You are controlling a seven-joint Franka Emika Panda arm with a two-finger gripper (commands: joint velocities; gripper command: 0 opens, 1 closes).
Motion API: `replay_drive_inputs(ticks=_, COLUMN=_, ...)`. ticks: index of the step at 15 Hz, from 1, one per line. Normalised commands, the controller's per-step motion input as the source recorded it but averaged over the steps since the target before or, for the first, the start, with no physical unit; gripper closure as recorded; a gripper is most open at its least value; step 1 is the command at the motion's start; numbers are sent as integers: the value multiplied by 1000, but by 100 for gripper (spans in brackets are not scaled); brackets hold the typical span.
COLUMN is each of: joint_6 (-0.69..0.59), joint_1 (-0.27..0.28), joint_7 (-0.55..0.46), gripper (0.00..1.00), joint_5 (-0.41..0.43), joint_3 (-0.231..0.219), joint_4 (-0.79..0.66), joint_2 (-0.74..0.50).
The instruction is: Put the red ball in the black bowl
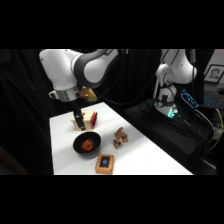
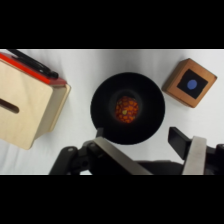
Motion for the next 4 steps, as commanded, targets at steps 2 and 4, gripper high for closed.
replay_drive_inputs(ticks=2, joint_6=-389, joint_1=31, joint_7=-89, gripper=0, joint_5=-30, joint_3=-17, joint_4=116, joint_2=-255)
replay_drive_inputs(ticks=4, joint_6=-333, joint_1=19, joint_7=-121, gripper=0, joint_5=-22, joint_3=-8, joint_4=132, joint_2=-200)
